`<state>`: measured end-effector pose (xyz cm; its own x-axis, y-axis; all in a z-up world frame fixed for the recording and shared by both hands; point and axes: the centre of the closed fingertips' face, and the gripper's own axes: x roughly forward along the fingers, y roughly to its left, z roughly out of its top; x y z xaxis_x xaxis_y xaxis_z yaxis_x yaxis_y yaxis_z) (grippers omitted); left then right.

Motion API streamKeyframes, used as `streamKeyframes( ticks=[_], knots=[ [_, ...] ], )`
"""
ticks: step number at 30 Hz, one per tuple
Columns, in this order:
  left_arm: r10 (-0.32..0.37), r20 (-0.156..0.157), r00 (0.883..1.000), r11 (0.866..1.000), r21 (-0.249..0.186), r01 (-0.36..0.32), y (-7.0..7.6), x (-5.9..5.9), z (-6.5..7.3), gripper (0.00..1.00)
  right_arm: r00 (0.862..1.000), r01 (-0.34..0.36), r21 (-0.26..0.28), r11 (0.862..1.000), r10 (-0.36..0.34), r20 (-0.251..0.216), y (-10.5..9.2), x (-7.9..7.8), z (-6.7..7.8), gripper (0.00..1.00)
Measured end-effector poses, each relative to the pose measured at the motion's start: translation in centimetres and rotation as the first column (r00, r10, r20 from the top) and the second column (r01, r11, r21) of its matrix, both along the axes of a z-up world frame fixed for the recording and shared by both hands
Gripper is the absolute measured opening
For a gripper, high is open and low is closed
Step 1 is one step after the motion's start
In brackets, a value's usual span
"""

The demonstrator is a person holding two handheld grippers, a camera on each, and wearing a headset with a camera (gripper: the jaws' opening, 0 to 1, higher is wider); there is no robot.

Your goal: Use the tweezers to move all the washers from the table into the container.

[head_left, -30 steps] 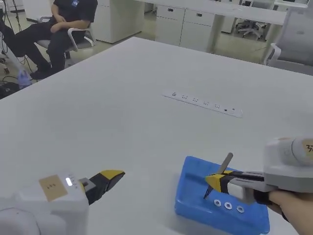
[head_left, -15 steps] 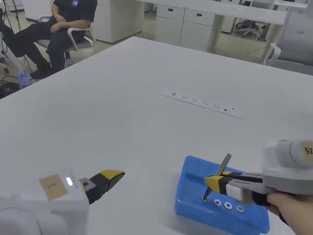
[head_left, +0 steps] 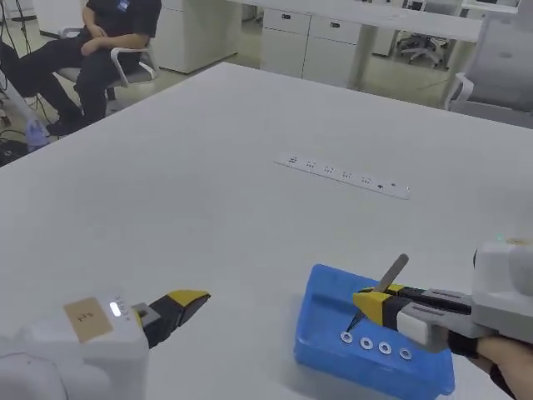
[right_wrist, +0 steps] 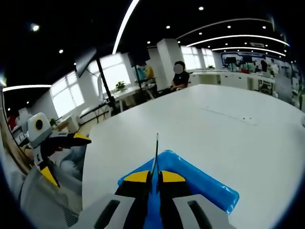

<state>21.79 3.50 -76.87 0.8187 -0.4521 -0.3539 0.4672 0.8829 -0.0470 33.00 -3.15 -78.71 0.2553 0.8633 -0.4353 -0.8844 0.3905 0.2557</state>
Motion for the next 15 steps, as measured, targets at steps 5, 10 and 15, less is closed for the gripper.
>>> streamKeyframes(
  ticks=[5, 10, 15],
  knots=[
    [-0.001, -0.003, 1.000, 1.000, 0.002, 0.001, 0.0, 0.0, 0.0, 0.83, 1.000, 0.008, 0.052, 0.999, -0.010, 0.022, -0.2, -1.1, 1.5, 0.04],
    [-0.003, -0.005, 1.000, 1.000, 0.004, 0.003, 0.0, 0.0, -0.1, 0.83, 0.999, -0.022, 0.102, 0.995, 0.018, 0.041, -0.5, -3.2, 2.5, 0.04],
    [-0.002, -0.004, 1.000, 1.000, 0.006, 0.002, 0.0, 0.0, 0.0, 0.83, 0.998, -0.052, 0.090, 0.995, 0.048, 0.046, -1.3, -5.1, 1.6, 0.04]
  ],
)
